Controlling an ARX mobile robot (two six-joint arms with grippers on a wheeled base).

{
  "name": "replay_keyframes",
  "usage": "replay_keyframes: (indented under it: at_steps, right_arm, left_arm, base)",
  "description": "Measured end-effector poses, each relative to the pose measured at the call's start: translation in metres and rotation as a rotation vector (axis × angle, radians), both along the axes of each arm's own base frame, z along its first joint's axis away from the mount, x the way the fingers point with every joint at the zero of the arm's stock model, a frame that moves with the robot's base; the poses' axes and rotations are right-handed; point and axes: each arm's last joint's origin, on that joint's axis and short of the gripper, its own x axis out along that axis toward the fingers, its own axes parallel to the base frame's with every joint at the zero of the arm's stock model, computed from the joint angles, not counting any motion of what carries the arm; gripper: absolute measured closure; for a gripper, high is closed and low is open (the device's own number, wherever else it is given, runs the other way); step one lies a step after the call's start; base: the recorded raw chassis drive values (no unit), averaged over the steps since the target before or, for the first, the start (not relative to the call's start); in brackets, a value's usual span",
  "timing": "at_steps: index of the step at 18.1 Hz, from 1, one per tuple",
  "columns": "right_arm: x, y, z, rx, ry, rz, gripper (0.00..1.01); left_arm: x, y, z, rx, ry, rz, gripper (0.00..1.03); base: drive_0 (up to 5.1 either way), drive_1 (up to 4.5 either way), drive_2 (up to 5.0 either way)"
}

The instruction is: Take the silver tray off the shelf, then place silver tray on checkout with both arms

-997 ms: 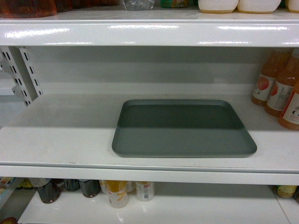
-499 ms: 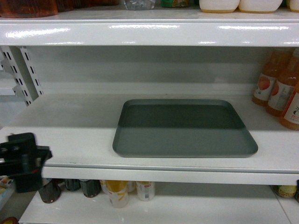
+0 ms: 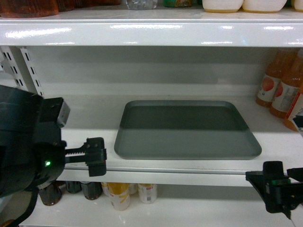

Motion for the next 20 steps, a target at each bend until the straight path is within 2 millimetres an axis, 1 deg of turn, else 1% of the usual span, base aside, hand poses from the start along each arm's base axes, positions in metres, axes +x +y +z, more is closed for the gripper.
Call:
replay_keyframes:
  at_steps: [3, 4, 7, 8, 9, 10, 11, 12, 14, 17, 20]
  right_arm:
    - [0.016, 0.004, -0.003, -0.014, 0.001, -0.009, 0.03]
    - [0.024, 0.006, -0.003, -0.015, 0.002, -0.010, 0.03]
    - [0.044, 0.012, -0.002, -0.028, -0.010, -0.018, 0.03]
    - [0.057, 0.015, -0.004, -0.037, -0.008, -0.024, 0.03]
    - [0.076, 0.024, -0.012, -0.057, 0.010, -0.026, 0.03]
    - [0.095, 0.028, -0.020, -0.099, 0.021, -0.064, 0.03]
    - [0.111, 0.026, -0.026, -0.128, 0.035, -0.103, 0.03]
    - [0.123, 0.022, -0.028, -0.140, 0.036, -0.130, 0.03]
    - [0.133, 0.017, -0.026, -0.147, 0.030, -0.154, 0.03]
    - [0.143, 0.007, -0.025, -0.159, 0.031, -0.192, 0.03]
    - [0.150, 0.002, -0.031, -0.163, 0.062, -0.200, 0.03]
  left_arm:
    - [0.020, -0.011, -0.003, 0.000, 0.011, -0.020, 0.05]
    - [0.029, -0.017, -0.005, 0.000, 0.027, -0.034, 0.05]
    - [0.045, -0.026, -0.008, 0.017, 0.044, -0.048, 0.05]
    - [0.056, -0.030, -0.009, 0.021, 0.062, -0.053, 0.05]
    - [0.071, -0.034, -0.012, 0.033, 0.072, -0.042, 0.05]
    - [0.080, -0.034, -0.020, 0.051, 0.100, -0.033, 0.05]
    - [0.086, -0.033, -0.022, 0.072, 0.119, -0.026, 0.05]
    - [0.089, -0.034, -0.020, 0.072, 0.111, -0.027, 0.05]
    - [0.089, -0.036, -0.020, 0.075, 0.116, -0.029, 0.05]
    - [0.088, -0.037, -0.028, 0.084, 0.140, -0.029, 0.05]
    - [0.089, -0.039, -0.029, 0.087, 0.139, -0.027, 0.05]
  base:
    - [0.0, 0.00, 0.0]
    - [0.0, 0.00, 0.0]
    - [0.0, 0.00, 0.0]
    - [0.0, 0.00, 0.0]
    - [0.0, 0.00, 0.0]
    - [0.0, 0.00, 0.0]
    - [0.0, 0.00, 0.0]
    - [0.0, 0.00, 0.0]
    - [0.0, 0.00, 0.0]
    - [0.0, 0.00, 0.0]
    - [0.0, 0.00, 0.0]
